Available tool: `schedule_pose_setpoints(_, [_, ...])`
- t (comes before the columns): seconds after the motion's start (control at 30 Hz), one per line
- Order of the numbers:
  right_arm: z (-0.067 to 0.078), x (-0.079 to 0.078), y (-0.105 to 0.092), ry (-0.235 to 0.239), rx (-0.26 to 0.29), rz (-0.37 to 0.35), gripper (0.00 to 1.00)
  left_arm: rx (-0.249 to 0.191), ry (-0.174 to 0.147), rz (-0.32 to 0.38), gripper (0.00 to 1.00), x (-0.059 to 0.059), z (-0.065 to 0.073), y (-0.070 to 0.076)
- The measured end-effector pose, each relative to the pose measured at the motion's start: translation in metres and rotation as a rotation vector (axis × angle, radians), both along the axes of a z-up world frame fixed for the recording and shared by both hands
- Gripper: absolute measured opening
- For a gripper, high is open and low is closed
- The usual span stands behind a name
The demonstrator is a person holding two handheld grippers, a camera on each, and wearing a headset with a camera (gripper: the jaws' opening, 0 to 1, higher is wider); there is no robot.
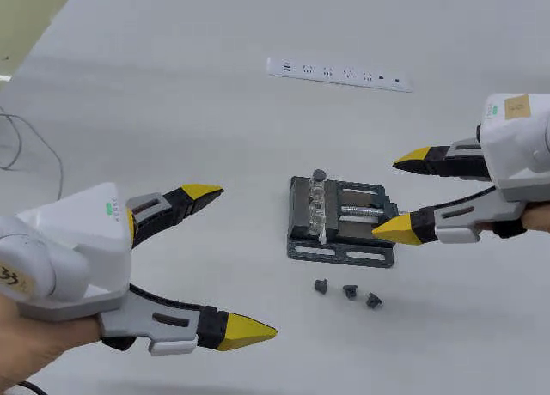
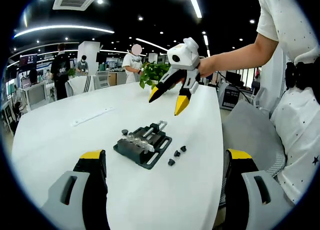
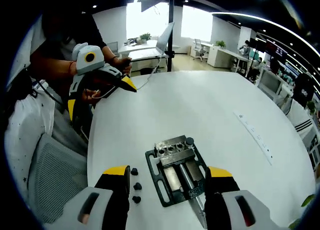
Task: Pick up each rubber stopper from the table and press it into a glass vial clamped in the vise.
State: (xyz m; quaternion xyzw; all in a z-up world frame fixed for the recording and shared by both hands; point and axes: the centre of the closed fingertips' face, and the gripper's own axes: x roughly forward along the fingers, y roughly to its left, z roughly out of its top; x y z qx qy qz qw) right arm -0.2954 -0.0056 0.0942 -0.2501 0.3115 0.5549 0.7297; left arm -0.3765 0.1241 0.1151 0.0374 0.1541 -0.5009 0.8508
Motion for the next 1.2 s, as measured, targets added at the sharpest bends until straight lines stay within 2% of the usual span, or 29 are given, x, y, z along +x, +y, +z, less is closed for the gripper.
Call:
schedule_pose_setpoints(0.3, [-0.017,-0.030,-0.028,0.036,0.013,-0.056,0.56,0.025,0.002,-0.019,0.99,-0.002,-0.001,-0.002])
schedule_pose_setpoints(0.53, [-0.032,-0.047,-0.038,0.058,0.004,-0.051,0.54,0.039,0.004,-0.028,0.99,-0.003,-0.003,-0.003])
schedule_pose_setpoints(0.9, [-0.064,-0.066,-0.046,0.082,-0.053,0.010,0.41,0.049,0.011,-0.035,0.99,-0.006,-0.006,-0.005])
schedule_pose_setpoints(1.03, [-0.076,-0.072,-0.048,0.075,-0.087,0.050,0.34,0.052,0.014,-0.037,0.99,-0.006,-0.007,-0.005])
schedule_pose_setpoints(1.2, [-0.087,-0.074,-0.044,0.070,-0.092,0.075,0.26,0.057,0.027,-0.042,0.99,-0.008,-0.012,-0.006])
